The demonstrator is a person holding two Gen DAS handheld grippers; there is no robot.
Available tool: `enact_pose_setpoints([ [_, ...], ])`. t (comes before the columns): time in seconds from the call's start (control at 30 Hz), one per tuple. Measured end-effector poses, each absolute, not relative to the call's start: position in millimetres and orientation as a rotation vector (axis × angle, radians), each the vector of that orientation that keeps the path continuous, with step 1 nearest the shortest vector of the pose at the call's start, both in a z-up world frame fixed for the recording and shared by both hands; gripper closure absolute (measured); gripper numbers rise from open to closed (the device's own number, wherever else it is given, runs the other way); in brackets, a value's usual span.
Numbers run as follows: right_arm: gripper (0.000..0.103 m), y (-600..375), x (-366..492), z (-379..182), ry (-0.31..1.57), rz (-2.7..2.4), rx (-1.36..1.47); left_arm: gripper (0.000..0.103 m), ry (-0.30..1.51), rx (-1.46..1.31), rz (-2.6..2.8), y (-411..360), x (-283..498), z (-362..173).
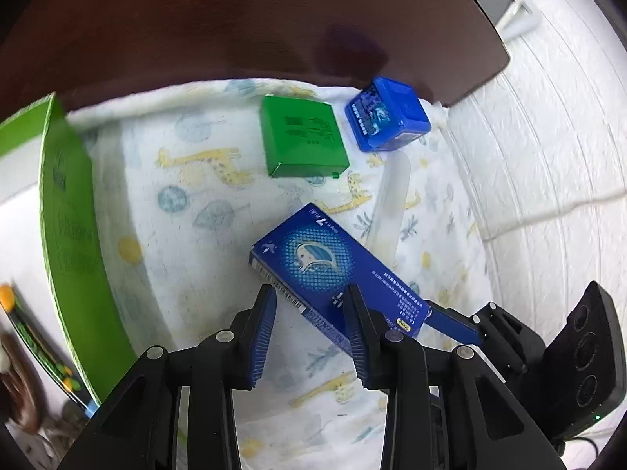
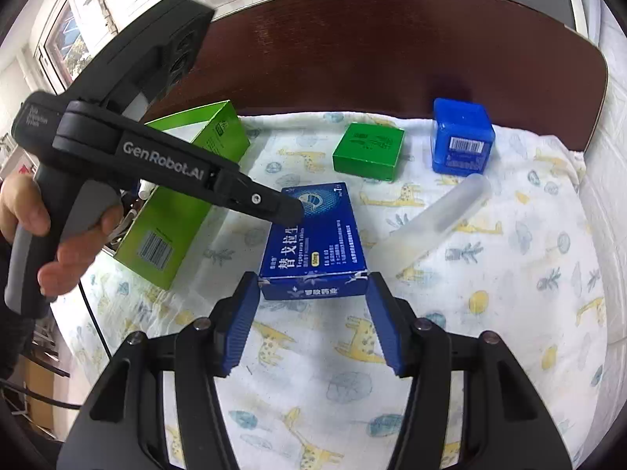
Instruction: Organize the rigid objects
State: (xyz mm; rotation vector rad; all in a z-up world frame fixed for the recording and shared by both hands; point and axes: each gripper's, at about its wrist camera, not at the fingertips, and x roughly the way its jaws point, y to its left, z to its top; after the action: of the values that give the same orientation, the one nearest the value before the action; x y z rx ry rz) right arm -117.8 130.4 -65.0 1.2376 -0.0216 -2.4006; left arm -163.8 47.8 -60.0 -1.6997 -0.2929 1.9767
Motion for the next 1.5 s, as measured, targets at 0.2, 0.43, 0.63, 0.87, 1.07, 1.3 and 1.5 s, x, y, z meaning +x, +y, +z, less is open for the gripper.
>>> enact_pose_setpoints([
  [0.2,0.047,132.6,-85.8,-57.6,0.001,-2.371,1.259,0.063,-0.319,-1.756,1.989,49.7,-160.5,-67.2],
  [0.43,0.048,135.2,-81.1,-72.4,0.117,-2.423,1.323,0.062,-0.224,-1.725,2.094,54.0,-158.8,-65.6],
  [0.63,0.045,173.8,-82.9,-69.9,0.084,-2.509,1.390,0.062,-0.071,-1.616,2.189,57.2,-164.5,-44.9],
  [0.87,0.053,197.5,-73.8,-87.8,-0.890,-2.223,1.501,0.062,0.204,-1.580,2.094,91.5,-185.5,-53.5],
  [1.07,0.073,195.3,-75.3,-105.5,-1.196,-2.177,1.521,0.062,0.198,-1.614,1.996,87.1,-181.2,-68.6],
  [1.3,0.074,195.4,-90.8,-88.5,-0.940,-2.356,1.548,0.062,0.197,-1.643,1.982,74.7,-164.1,-67.0],
  [1.5,0.072,195.3,-104.5,-82.3,-0.733,-2.390,1.575,0.062,0.166,-1.670,2.008,70.5,-150.7,-67.6],
])
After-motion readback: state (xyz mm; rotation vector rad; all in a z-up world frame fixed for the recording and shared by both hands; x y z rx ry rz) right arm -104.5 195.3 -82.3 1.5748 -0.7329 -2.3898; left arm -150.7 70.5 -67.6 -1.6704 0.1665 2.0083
